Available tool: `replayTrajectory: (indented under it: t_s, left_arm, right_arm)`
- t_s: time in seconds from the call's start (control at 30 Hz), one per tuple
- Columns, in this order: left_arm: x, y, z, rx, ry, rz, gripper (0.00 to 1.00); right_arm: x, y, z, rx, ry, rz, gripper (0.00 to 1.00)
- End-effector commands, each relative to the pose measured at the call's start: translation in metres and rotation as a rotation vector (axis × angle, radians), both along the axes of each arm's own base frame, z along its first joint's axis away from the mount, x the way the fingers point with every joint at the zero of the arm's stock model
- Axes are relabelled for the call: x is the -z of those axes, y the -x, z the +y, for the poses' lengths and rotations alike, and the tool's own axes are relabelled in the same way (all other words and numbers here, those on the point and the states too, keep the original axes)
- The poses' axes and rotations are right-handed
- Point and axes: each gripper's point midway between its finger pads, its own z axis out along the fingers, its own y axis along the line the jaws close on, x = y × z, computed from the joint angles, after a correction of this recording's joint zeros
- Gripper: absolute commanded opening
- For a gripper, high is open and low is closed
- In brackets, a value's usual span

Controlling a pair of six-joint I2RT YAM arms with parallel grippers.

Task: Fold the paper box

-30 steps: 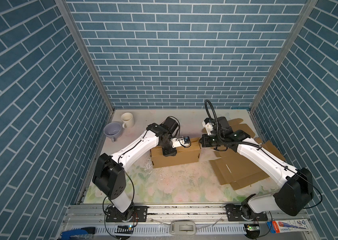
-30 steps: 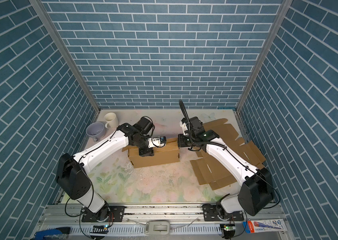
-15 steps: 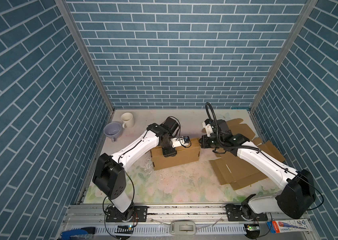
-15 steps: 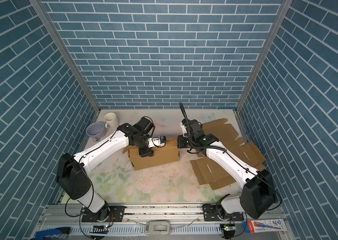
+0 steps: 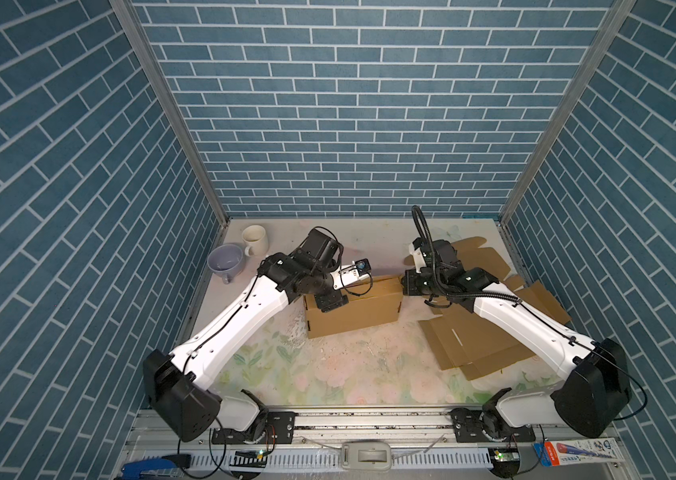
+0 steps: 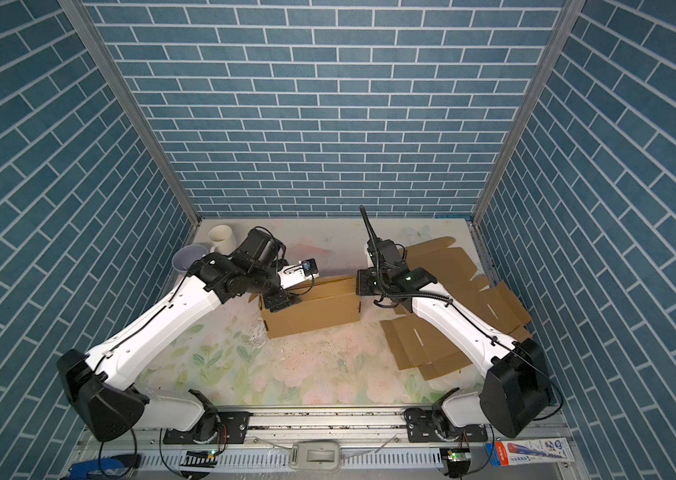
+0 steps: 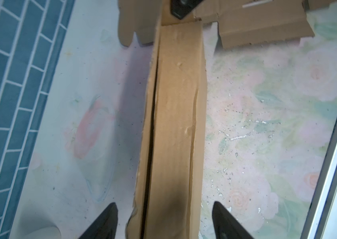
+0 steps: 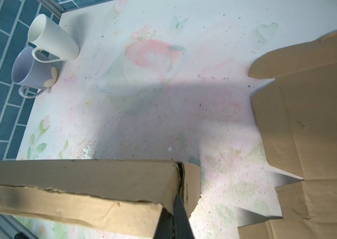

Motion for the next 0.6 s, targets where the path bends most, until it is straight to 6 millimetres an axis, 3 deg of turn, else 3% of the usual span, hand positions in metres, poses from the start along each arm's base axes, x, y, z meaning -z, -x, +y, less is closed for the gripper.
replayTrajectory:
  t_s: [0.0,0.1,0.33,0.47,0.57]
  left_arm:
    - [-0.011,-0.006,0.025,-0.221,0.067,-0.042,0.59]
    - [-0.017,0.0,0.052,-0.402,0.177,0.012,0.49]
    - [0.0,0.024,0.1,-0.643,0.233,0.106,0.53]
    - [0.006,0.021,0.112,-0.699,0.24,0.106,0.51]
    - [0.006,0.013,0.111,-0.707,0.267,0.123,0.47]
  right_arm:
    - [0.032,0.022,-0.019,0.057,0.086,0.129,0.0]
    - [0.031,0.021,-0.02,0.067,0.093,0.124,0.0]
    - [0.028,0.022,-0.022,0.085,0.101,0.116,0.0]
    - [0.028,0.022,-0.02,0.083,0.098,0.115,0.0]
    - [0.028,0.023,-0.018,0.08,0.098,0.116,0.0]
